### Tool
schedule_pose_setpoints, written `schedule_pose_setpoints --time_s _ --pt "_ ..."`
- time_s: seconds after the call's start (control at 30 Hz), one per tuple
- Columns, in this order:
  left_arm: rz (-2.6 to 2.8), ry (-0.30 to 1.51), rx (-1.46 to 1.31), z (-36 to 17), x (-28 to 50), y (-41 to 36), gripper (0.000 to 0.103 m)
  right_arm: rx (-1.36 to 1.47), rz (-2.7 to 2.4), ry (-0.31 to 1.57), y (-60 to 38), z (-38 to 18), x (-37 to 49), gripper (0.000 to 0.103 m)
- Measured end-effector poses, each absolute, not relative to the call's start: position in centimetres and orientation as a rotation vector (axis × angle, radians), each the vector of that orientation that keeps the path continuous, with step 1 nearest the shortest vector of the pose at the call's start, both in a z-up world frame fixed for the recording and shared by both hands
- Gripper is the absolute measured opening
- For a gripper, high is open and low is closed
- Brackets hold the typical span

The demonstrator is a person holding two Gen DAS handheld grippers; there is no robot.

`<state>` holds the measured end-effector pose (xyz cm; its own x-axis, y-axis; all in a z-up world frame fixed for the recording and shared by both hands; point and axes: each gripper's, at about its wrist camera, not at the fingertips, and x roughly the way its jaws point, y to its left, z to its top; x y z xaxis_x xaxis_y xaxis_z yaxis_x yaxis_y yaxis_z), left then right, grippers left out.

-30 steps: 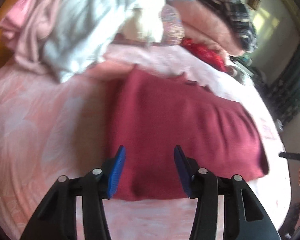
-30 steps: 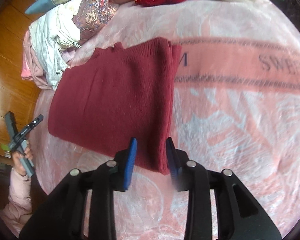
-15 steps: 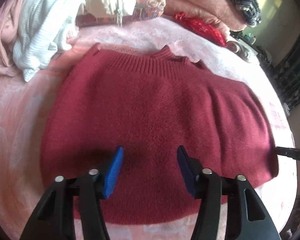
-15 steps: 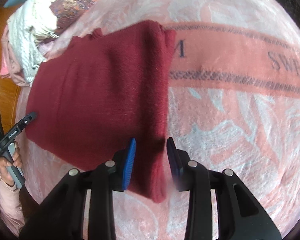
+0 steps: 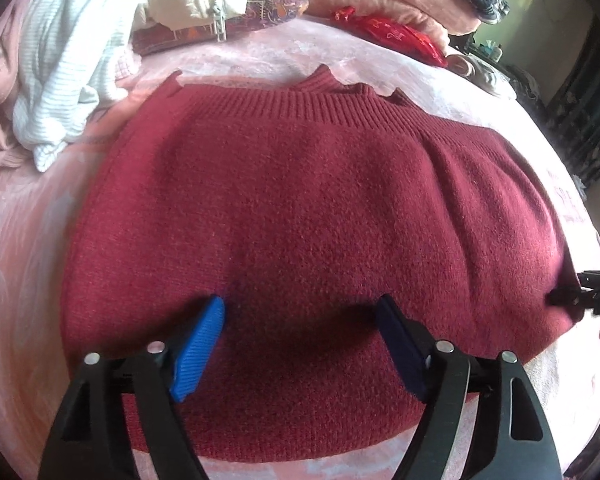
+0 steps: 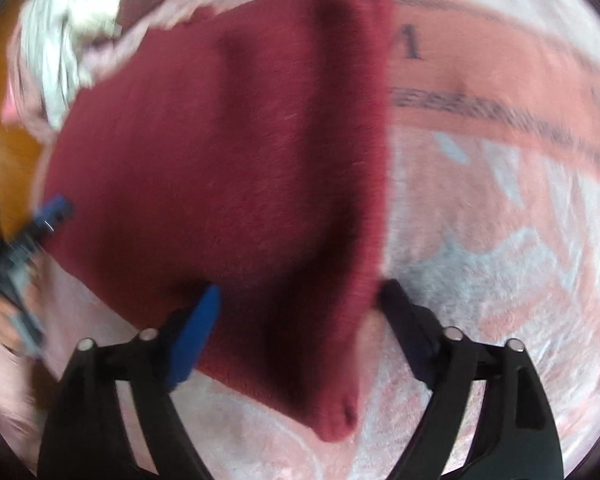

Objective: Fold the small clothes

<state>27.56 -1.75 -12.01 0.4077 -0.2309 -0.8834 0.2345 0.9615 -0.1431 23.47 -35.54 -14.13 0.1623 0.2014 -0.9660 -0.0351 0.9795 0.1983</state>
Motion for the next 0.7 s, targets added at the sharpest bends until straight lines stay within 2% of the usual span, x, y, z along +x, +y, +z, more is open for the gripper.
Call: schedule_pose_setpoints --time_s 0.1,0.2,0.23,0.27,0.43,0.7 --pt "-0.304 1.118 -0.028 -12.0 27.7 -1.2 0.079 0.137 0.155 1.381 -35.5 -13.9 23.4 0.078" --pt "-0.317 1.12 -0.07 -11.9 27.8 -0.6 0.079 0.233 0.18 1.375 -37.3 -13.2 23.3 0.045" --pt "-0.319 1.12 -0.074 -11.9 27.8 -0.5 0.079 0.317 0.202 1.386 -38.4 -13.2 23.3 0.029" --pt "-0.321 1.119 -0.077 -12.0 27.8 -0.5 0.079 0.351 0.204 1.392 -38.9 -13.3 23.3 0.024" --pt "-0.317 1.112 -0.057 -12.0 27.6 -0.7 0.079 0.323 0.243 1.378 -39.1 -12.7 23.0 0.014" --pt "-0.31 1.124 -0.116 -11.5 27.5 0.4 0.079 0.351 0.247 1.346 -39.3 -10.6 22.9 0.013"
